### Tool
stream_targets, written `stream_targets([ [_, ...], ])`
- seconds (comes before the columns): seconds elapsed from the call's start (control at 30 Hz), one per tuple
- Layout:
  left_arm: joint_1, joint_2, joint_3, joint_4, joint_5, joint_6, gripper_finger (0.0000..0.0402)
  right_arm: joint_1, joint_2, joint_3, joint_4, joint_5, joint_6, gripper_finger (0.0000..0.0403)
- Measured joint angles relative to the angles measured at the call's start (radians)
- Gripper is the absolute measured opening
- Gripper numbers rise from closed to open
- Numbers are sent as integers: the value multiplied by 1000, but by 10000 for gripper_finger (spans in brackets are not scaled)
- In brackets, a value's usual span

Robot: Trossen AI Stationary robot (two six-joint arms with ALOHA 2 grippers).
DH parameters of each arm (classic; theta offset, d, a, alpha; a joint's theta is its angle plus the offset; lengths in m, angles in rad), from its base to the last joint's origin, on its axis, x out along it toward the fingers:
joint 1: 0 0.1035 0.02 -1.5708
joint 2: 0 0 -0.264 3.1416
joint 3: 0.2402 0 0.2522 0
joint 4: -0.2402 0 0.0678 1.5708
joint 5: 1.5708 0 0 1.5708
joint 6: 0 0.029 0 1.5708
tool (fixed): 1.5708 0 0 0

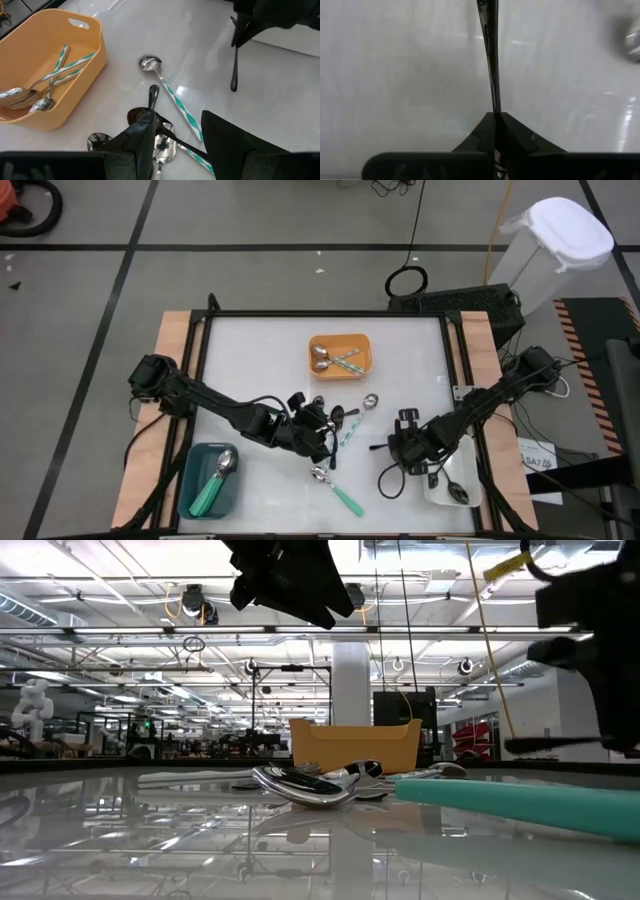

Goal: Sort silverware by color (type)
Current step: Put the black spoon into the white bin

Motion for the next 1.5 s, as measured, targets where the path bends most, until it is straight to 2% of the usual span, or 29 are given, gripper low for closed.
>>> stream_targets([
  [0.33,-5,0,0,0,0,-3,161,68,-17,140,-121,110,-20,9],
  [0.5,-22,0,0,16,-2,63,161,160,-84,145,-85,206,27,9],
  [0.63,-54,0,0,83,-1,173,161,226,-136,122,3,280,28,9],
  [0.77,-92,1,0,201,-2,355,161,251,-173,98,125,330,-33,9],
  [0.87,-124,5,0,289,-2,523,161,254,-188,91,178,337,-94,9],
  [1.1,-179,100,1,506,-2,888,161,255,-194,90,212,339,-117,9],
  [1.3,-166,171,0,726,-3,1000,171,255,-194,90,247,339,-153,9],
  [1.4,-161,175,0,772,-2,1014,194,255,-194,90,252,339,-163,9],
  [1.5,-161,175,0,798,44,1014,223,255,-194,90,263,339,-177,9],
])
